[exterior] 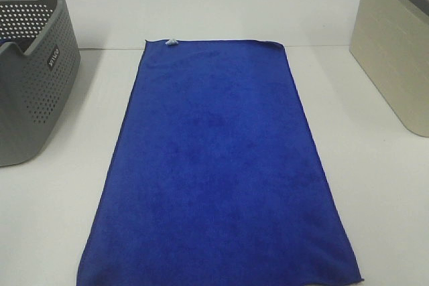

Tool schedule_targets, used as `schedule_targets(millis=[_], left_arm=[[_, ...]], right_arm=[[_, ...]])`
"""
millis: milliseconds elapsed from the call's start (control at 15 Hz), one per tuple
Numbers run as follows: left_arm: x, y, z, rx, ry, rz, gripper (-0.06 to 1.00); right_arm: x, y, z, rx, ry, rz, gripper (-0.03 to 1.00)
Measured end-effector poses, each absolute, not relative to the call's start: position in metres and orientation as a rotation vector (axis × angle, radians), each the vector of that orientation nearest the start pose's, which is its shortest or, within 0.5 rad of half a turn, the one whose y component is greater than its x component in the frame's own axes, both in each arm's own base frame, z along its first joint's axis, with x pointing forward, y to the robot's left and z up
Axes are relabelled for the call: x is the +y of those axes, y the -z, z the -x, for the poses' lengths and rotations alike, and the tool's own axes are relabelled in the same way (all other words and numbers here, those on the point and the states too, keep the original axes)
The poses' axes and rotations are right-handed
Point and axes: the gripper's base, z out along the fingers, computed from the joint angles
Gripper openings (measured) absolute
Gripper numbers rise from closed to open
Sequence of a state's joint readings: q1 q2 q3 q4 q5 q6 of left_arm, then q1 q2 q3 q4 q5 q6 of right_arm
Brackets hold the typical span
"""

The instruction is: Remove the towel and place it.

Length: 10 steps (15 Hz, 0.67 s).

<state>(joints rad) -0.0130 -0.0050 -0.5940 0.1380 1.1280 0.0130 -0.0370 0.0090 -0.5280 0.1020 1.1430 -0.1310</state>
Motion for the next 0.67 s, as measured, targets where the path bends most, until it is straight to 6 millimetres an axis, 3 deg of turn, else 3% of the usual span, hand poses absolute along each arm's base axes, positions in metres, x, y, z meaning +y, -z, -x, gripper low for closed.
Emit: schedule_targets(millis=[267,667], left_arm=[[0.01,-0.282,0.01,2.043,-0.145,-0.023,0.69],[0.006,-0.281,0.009,2.04,-0.092,-0.033,0.69]], right_arm=[[0.012,-0.263,0.005,2.136,-0.074,0.114,0.73],[0.013,-0.261,0.003,2.127,-0.097,0.115,0.73]])
